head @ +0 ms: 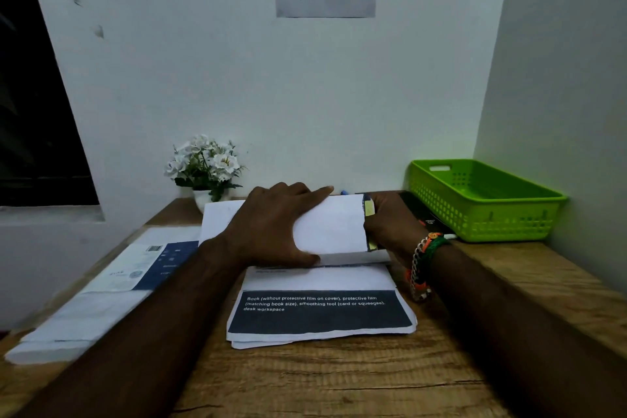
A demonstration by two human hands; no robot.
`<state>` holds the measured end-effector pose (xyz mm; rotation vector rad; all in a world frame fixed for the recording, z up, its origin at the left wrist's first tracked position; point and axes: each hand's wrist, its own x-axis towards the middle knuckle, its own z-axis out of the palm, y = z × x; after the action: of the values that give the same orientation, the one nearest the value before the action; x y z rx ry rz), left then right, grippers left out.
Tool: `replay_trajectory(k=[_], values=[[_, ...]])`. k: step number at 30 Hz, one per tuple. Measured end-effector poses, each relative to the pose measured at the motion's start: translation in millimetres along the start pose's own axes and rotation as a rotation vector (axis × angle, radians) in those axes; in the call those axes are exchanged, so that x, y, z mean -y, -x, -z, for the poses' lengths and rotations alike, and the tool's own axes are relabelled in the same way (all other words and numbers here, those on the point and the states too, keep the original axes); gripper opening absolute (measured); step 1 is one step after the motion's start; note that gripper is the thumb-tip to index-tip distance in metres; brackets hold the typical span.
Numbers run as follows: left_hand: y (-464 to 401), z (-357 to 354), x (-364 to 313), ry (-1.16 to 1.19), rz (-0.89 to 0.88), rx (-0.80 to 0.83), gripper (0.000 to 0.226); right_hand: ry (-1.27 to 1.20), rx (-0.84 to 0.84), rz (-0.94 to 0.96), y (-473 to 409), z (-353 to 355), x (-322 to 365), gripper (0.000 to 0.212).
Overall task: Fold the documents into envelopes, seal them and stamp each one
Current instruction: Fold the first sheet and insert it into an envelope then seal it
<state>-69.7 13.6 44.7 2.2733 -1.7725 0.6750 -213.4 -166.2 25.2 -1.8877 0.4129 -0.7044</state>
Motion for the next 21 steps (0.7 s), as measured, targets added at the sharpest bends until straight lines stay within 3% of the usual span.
replay_trajectory(k=[4,10,14,21], values=[[1,-2,6,0.005,0.041,0.035,0.117,0.029,-0.044,0.009,-4,2,-4,0.013],[4,3,10,0.083,0.086,-0.032,0.098,-0.046,0.007,-0.012,-3,0,-2,0.013],[4,4,8,0.081,0.070,-0.003,0.104,0.072,0.008,-0.003,-5,4,-1,0.014],[3,-1,21,0.068,0.101,-0.040,0.106,-0.091,-0.028,0.019,-3,4,2,0.012]])
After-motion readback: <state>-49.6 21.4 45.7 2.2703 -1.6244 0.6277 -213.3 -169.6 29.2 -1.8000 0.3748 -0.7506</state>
